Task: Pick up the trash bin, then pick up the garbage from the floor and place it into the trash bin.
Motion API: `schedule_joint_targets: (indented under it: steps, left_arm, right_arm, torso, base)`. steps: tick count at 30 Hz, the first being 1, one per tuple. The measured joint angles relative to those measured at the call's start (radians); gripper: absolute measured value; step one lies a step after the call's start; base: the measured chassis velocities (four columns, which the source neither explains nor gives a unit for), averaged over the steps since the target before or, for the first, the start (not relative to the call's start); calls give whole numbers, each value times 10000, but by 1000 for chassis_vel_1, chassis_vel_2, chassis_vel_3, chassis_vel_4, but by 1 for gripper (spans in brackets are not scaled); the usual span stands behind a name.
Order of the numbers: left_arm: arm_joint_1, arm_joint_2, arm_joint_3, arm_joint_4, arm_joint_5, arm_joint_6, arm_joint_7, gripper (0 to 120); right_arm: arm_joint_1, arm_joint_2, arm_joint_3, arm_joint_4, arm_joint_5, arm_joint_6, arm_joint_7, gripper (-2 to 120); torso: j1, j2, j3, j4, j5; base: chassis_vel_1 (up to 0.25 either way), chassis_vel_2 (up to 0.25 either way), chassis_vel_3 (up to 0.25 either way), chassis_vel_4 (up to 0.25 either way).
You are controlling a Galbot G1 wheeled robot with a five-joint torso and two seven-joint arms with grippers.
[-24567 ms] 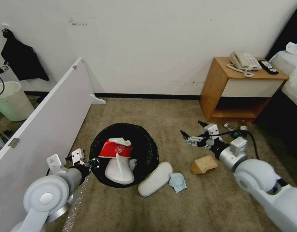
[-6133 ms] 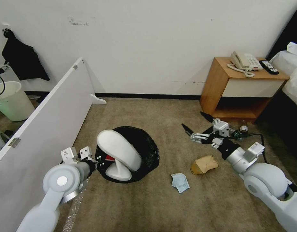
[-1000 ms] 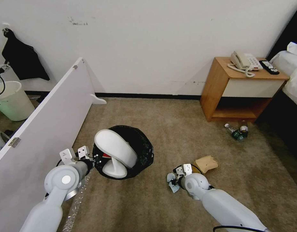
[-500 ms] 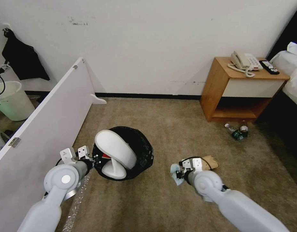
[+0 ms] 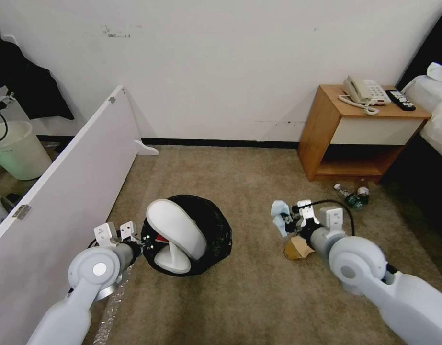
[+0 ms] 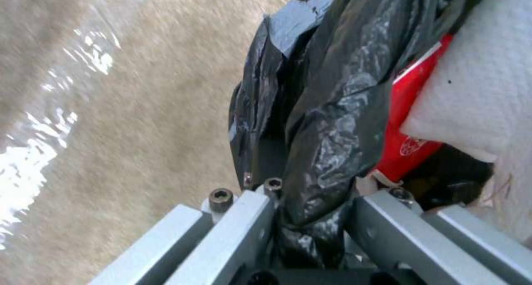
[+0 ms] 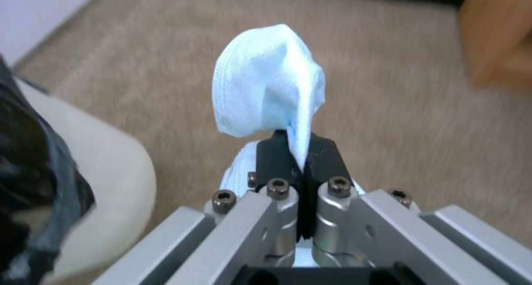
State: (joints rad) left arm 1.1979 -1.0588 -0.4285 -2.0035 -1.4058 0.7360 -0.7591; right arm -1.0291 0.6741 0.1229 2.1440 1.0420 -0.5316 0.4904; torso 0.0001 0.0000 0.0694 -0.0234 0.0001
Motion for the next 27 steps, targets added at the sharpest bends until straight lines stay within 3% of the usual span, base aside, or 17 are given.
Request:
schedule_joint_targets:
  steps: [4, 9, 12, 27]
  left_arm:
    - [-72, 2, 112, -45, -365, 1, -296, 0]
    - [-138, -172, 475, -107, -632, 1, -698, 0]
    - [-175, -273, 682, -119, -639, 1, -791, 0]
    - [-500, -720, 1839, -163, -567, -2, -1127, 0]
  right_arm:
    - [-23, -193, 249, 262, -539, 118, -381, 0]
    - [15, -524, 766, 813, -1516, 766, -2095, 0]
    - [3, -573, 919, 1000, -1673, 1075, -2596, 0]
    - [-58, -363, 634, 1548, -2071, 1632, -3885, 0]
  torso:
    - [0, 0, 0, -1, 0]
    - [0, 0, 0, 0, 0]
    - [0, 0, 0, 0, -1]
    - [0, 0, 0, -1, -1]
  base:
    - [0, 0, 0, 0]
    - [0, 0, 0, 0]
    - [0, 0, 0, 0]
    - [0, 0, 0, 0]
